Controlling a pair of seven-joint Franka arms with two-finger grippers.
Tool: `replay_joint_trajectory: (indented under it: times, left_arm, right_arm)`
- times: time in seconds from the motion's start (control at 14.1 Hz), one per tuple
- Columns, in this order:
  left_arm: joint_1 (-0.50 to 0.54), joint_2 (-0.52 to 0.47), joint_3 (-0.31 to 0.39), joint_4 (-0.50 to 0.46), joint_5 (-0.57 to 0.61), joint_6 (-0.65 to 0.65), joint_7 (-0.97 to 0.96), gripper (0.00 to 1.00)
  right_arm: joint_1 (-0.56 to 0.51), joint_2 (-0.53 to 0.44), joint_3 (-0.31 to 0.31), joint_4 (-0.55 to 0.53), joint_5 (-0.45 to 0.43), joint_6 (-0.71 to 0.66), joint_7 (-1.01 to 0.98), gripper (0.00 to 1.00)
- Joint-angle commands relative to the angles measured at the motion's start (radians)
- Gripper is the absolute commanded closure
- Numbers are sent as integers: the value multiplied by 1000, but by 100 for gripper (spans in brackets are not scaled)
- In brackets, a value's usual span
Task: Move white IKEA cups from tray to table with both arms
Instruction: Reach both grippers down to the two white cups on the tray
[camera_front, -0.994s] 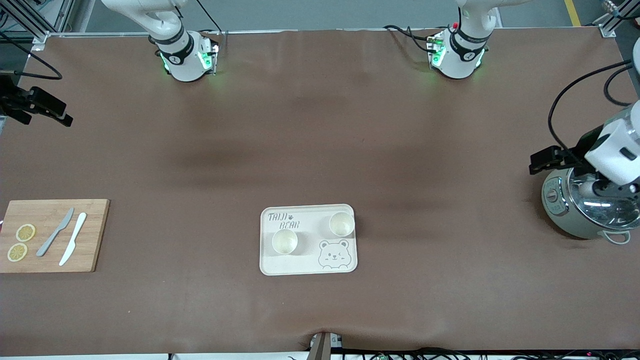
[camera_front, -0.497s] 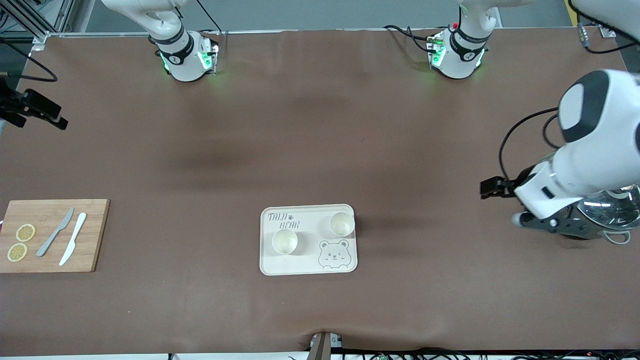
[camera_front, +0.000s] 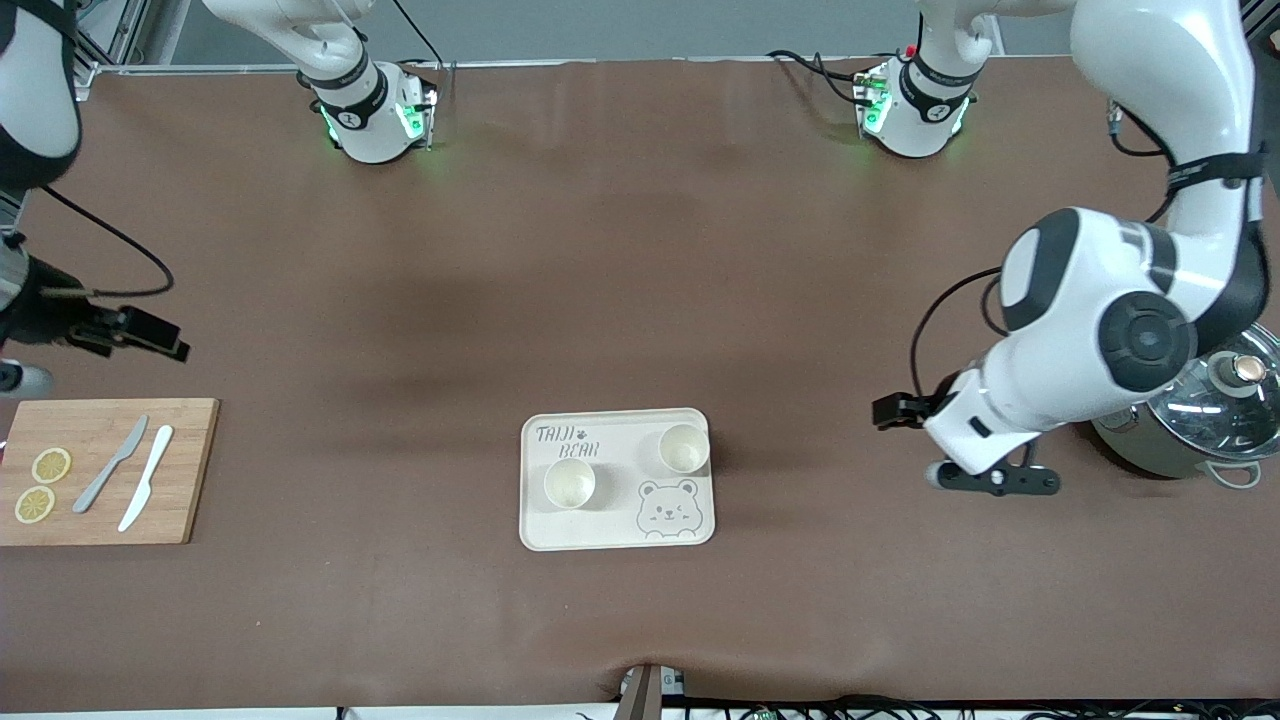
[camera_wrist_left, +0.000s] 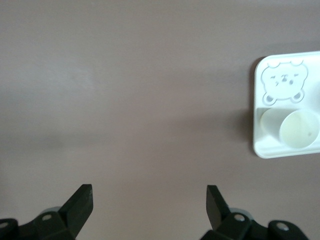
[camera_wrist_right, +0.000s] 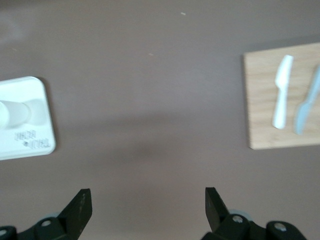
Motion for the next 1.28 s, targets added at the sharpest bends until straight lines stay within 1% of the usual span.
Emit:
replay_joint_trajectory:
  times: [0.0,0.14,0.21,0.28,0.43,0.57,0.71,0.78,0.92,1.14,1.21]
  left_arm:
    - [-57,42,6,14,-9,60,-104,0]
    - [-96,82,12,14,-8,137,-152,0]
    - [-111,99,14,14,-8,169,-170,0]
    - [-134,113,17,14,-6,192,-193,0]
    - [-160,133,24,15,8,240,-216,0]
    - [-174,160,25,15,9,289,-250,0]
    - [-206,193,34,15,18,345,-285,0]
    - [-228,206,40,15,27,370,-308,0]
    - [-271,233,49,15,31,398,-391,0]
    - [-349,256,122,14,31,413,-419,0]
    - [-358,269,129,12,31,433,-429,0]
  right_arm:
    - [31,94,3,38,98,88,6,0]
    - [40,175,4,40,197,138,6,0]
    - [43,212,4,40,245,183,6,0]
    - [69,237,4,40,267,231,12,0]
    - [144,263,1,33,253,305,105,0]
    - [207,281,1,35,215,339,158,0]
    - [270,303,0,38,204,401,275,0]
    - [301,315,0,38,181,431,311,0]
    - [341,335,1,41,150,451,391,0]
    - [386,366,0,46,144,497,414,0]
    - [390,385,0,59,144,510,416,0]
